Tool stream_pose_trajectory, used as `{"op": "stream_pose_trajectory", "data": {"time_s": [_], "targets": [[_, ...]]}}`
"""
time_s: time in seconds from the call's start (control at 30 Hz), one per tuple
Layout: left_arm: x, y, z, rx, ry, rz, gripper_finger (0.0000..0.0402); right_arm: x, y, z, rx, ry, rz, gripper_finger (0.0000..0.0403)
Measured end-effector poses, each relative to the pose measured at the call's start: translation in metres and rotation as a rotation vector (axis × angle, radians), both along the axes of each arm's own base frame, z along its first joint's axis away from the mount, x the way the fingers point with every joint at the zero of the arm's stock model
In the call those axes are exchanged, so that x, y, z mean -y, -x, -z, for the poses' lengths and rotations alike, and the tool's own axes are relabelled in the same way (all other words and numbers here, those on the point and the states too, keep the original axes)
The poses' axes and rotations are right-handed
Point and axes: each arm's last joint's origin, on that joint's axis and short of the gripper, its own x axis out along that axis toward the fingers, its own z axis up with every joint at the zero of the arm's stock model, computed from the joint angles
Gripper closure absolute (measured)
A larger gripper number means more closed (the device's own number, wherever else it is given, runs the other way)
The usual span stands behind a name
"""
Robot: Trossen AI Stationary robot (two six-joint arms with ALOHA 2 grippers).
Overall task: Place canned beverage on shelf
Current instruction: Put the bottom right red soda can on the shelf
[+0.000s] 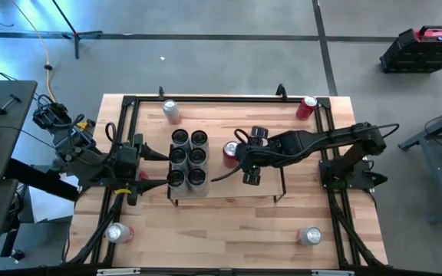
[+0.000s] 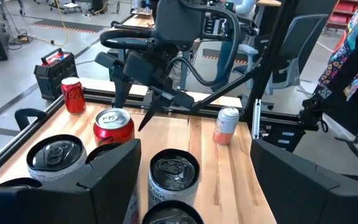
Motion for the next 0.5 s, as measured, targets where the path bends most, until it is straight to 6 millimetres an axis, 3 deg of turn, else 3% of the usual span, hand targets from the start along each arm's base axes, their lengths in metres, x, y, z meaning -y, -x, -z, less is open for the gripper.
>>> {"op": "stream_pose_trajectory", "data": {"time_s": [0.5], "targets": [[0.000, 0.000, 0.000, -0.001, -0.001, 0.000, 0.0108, 0.016, -0.010, -0.004, 0.086, -0.012, 0.034, 0.0210]]}}
